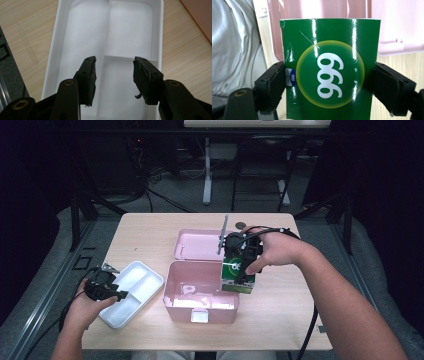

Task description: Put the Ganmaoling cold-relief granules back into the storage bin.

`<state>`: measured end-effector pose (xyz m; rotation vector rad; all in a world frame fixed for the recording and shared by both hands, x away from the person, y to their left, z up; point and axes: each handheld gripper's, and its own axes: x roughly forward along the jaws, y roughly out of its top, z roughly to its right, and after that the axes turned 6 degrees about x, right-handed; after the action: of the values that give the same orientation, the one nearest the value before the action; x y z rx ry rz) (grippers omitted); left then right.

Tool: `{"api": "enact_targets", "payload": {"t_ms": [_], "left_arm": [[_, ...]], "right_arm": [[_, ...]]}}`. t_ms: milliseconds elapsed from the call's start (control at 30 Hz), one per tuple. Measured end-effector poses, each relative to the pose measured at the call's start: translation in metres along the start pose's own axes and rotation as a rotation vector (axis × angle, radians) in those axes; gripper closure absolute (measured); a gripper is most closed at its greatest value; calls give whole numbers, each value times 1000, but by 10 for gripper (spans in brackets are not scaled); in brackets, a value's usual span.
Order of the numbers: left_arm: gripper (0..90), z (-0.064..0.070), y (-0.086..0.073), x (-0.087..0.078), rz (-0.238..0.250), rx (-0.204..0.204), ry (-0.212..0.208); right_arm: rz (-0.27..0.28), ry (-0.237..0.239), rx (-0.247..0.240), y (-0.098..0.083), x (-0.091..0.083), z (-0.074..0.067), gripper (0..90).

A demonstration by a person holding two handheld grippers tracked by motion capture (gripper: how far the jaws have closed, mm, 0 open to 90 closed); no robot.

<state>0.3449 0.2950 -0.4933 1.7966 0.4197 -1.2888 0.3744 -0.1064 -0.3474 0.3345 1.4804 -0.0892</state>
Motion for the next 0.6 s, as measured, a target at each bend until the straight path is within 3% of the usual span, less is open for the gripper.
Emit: {"api": "enact_targets", "payload": {"t_ms": [600], "left_arm": [[529,-2,-1,0,3,-3,1]], "right_arm": [[9,13,-39,29,17,-8,172]]}}
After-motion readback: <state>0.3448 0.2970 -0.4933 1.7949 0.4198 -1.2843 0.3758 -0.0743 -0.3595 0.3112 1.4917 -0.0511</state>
